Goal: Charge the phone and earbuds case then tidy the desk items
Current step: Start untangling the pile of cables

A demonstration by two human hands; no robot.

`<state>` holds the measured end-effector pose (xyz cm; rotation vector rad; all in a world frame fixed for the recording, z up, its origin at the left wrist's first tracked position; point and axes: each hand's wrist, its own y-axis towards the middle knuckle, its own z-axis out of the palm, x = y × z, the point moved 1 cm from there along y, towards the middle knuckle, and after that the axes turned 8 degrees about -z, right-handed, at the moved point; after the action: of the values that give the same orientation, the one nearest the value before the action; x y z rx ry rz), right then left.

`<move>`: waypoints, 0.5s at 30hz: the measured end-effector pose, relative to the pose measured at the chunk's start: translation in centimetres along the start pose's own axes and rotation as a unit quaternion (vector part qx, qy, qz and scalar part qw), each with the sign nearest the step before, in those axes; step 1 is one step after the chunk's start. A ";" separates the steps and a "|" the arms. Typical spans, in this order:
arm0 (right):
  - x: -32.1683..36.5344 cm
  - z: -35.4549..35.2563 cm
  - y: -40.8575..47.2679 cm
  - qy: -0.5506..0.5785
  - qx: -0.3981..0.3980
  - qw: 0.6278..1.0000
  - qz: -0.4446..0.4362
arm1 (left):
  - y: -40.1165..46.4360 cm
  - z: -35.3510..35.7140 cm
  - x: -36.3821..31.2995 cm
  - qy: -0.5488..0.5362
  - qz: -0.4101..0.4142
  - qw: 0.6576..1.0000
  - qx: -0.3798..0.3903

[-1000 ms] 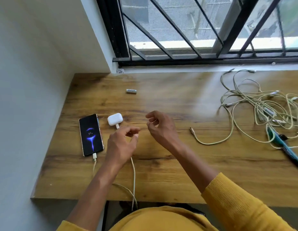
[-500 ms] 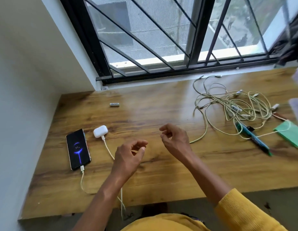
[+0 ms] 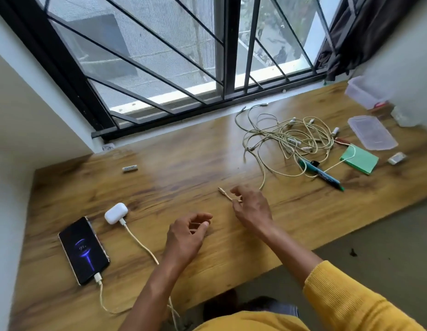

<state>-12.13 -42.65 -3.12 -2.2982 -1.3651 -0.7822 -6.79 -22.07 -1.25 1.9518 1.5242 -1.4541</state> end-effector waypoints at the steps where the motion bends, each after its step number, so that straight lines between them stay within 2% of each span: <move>1: -0.1 0.1 0.3 -0.018 0.005 1.000 0.004 | 0.1 0.2 0.0 0.002 0.001 1.000 0.005; 11: -0.5 0.4 2.5 -0.179 0.061 0.980 -0.058 | 0.3 2.2 -0.3 0.010 -0.007 1.000 0.020; 13: -0.7 0.0 3.2 -0.180 0.077 0.978 -0.074 | 0.5 3.1 -0.6 0.011 -0.009 1.000 0.002; 15: -0.9 -0.7 3.8 -0.121 0.070 0.986 -0.088 | 1.1 4.4 -1.2 0.009 -0.013 1.000 -0.023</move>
<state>-9.33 -45.48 -3.19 -2.2415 -1.6898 -0.4484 -8.18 -26.28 -2.69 1.9294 1.5832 -1.4028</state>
